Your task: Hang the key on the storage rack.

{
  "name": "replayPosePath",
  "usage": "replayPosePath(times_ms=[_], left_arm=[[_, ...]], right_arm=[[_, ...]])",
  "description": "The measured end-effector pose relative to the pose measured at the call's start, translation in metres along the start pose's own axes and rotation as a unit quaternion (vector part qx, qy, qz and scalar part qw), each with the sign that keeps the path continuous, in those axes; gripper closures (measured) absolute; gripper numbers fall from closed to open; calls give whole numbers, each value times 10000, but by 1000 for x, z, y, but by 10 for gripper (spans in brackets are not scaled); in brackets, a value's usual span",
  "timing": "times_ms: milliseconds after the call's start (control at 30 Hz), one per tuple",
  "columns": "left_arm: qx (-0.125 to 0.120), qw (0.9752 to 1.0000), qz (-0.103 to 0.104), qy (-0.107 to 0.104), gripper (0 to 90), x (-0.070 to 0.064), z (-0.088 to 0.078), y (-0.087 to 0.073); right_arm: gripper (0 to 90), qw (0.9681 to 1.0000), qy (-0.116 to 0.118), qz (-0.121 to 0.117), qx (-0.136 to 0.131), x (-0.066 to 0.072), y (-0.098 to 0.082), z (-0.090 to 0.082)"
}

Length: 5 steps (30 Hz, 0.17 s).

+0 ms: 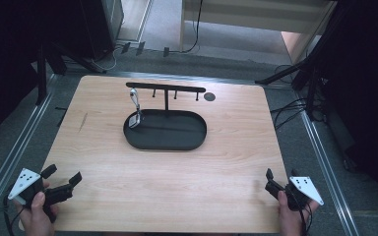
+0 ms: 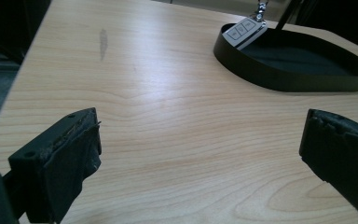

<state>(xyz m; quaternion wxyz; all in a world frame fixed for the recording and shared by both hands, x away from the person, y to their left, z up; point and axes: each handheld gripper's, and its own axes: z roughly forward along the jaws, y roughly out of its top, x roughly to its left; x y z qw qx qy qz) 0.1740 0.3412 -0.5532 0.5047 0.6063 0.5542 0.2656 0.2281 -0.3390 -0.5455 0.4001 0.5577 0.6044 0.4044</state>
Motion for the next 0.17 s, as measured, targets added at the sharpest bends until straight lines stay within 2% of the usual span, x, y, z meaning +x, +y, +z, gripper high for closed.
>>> replayPosePath(times_ms=[67,133,167], left_arm=[[7,9999,157,17,0,-4,1,0],[-6,9998,201,33,0,-6,2,0],[-5,9999,158,9,0,-5,2,0]], right_arm=[[143,10000,-11,-8,5,0,0,0],[142,10000,-10,21,22,0,0,1],[142,10000,-13,37,35,0,0,1]])
